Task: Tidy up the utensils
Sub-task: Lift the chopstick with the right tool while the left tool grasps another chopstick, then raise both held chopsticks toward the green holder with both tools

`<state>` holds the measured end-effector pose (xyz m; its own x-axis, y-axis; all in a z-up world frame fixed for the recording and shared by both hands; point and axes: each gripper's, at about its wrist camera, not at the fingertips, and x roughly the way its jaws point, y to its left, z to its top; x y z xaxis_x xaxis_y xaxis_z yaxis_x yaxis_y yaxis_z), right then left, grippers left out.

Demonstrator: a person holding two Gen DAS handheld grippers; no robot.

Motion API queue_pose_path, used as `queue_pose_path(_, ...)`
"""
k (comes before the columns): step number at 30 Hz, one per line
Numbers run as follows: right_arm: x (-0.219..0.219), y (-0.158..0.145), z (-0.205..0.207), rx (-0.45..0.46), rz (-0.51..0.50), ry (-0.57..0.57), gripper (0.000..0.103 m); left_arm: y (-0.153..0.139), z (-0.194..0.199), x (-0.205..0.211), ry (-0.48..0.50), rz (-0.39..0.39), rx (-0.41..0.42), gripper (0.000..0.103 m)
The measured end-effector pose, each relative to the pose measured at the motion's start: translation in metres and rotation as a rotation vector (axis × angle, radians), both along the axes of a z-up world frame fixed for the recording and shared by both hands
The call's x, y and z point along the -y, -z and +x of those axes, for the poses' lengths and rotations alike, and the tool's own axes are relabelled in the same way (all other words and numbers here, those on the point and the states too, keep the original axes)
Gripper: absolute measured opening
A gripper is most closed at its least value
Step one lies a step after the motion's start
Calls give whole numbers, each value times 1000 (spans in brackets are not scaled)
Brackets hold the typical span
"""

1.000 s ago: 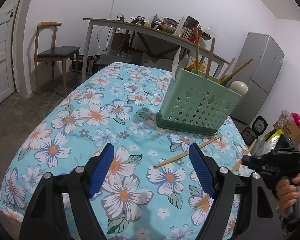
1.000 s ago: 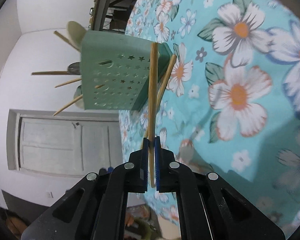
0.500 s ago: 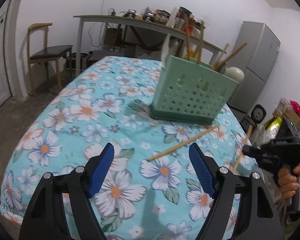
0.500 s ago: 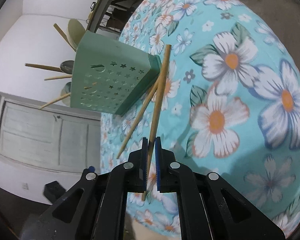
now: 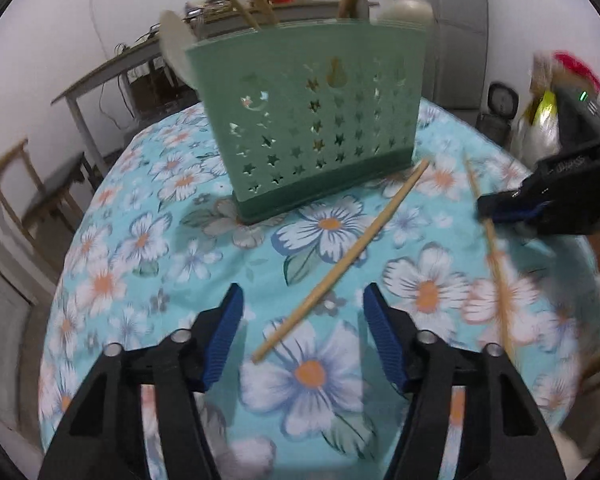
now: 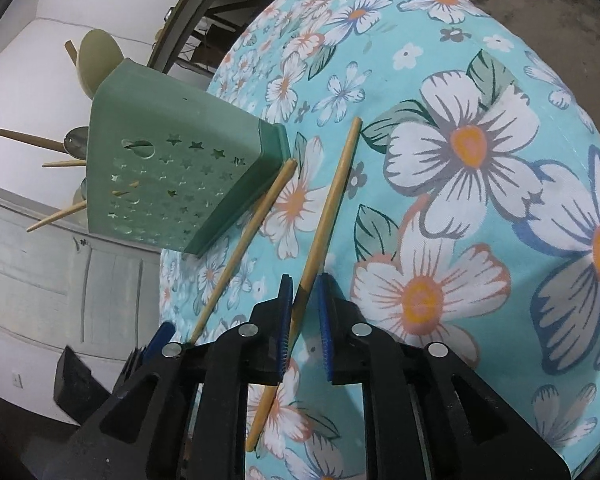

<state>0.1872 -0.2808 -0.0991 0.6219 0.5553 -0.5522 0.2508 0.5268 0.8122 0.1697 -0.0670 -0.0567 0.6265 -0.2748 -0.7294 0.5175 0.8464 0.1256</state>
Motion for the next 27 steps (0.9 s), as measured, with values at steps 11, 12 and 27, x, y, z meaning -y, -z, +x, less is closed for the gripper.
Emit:
queue_pose_path(11,-10,-1,14,33,-62,31,10,15,-6,31,120,152,41,14)
queue_pose_path(12,-11,-2,15,36,-68,29,10,15,-9,32,128,161,41,13)
queue_pose_path(27,-24,-4,-5,59,-67,-61,9,4,-62,-12,103,83,-179,6)
